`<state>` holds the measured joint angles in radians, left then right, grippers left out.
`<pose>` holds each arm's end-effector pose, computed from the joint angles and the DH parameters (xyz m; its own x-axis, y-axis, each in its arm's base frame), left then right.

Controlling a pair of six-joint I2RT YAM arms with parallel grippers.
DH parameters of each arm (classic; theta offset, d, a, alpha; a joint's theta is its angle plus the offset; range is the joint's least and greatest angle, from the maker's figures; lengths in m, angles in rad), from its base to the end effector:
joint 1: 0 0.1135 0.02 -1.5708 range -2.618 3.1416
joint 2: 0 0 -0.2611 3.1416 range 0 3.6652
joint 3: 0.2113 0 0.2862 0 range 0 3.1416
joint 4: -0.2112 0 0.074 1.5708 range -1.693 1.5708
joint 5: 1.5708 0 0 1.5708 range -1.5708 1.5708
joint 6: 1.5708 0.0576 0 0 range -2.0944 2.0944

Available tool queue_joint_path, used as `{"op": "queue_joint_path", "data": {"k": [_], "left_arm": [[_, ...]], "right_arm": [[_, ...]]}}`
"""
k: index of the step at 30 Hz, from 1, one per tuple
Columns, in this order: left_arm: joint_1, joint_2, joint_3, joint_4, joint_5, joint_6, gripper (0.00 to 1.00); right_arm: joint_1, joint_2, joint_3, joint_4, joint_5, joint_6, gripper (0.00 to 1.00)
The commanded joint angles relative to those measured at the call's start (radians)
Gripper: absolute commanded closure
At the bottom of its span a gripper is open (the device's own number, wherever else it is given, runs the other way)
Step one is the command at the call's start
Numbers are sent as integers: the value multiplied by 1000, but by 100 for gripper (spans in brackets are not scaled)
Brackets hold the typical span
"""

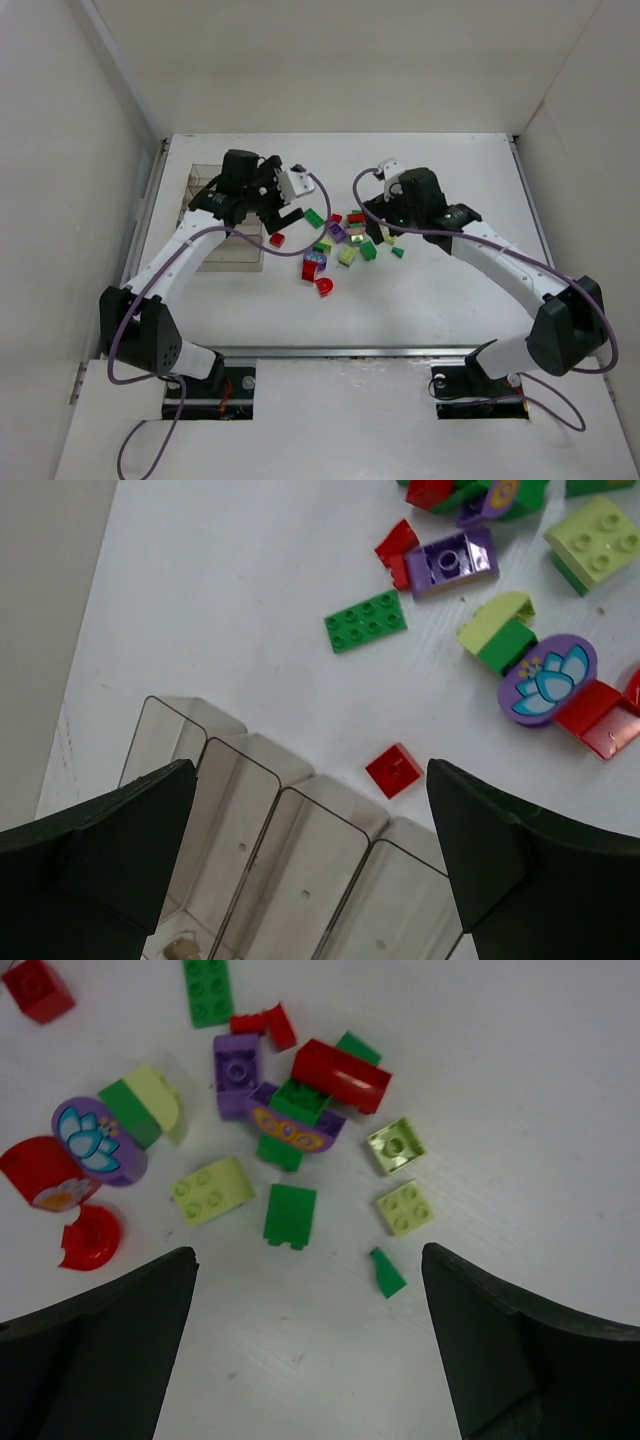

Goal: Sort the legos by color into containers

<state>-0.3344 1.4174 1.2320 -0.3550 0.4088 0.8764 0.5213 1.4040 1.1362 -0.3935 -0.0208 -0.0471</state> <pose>0.3467 -0.1447 0.3137 0.1679 0.6881 -0.7059 0.7722 0.3533 0.5281 0.3170 0.1834 0.2740 -0.5078 -0.3459 -0.7890 -0.5366 0.8435 -0.0244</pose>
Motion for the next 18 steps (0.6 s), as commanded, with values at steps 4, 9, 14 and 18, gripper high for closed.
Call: {"op": "queue_joint_path", "data": {"k": [4,9,14,18], "left_arm": [[-72,-144,-34,-21,-85,131,0],[-121,-114,-19,-62,-136,52,0],[-137,-81,35,11,-282,-34,0],[-137,-124,-31,206,-531,-114,0]], "right_arm": [[20,16,-50,24,-111,81,2],[20,58,-62,56,-91,99,12],[-4,180,-40,22,-82,145,40],[-4,239,0,22,-71,156,40]]}}
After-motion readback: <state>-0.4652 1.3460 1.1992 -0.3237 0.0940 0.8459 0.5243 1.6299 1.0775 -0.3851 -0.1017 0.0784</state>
